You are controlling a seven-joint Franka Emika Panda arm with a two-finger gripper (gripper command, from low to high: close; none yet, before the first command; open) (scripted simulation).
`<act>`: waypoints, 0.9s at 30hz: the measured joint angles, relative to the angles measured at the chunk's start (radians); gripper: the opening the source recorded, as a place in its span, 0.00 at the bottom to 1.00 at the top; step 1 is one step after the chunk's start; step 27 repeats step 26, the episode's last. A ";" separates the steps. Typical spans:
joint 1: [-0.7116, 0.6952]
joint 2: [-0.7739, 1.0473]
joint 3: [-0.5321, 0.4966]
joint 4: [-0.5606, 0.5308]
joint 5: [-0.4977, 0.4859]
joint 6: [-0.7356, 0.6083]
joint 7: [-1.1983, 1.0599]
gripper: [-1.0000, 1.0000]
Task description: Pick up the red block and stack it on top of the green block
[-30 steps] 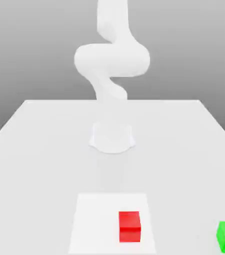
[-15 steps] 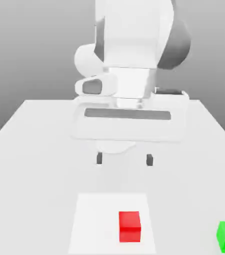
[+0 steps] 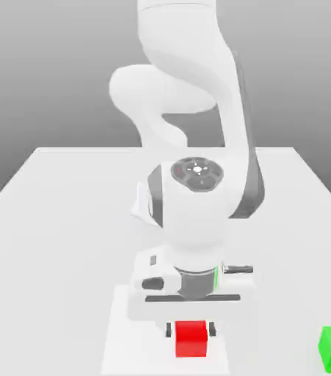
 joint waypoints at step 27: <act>0.315 0.072 0.143 0.311 -0.081 -0.250 0.316 1.00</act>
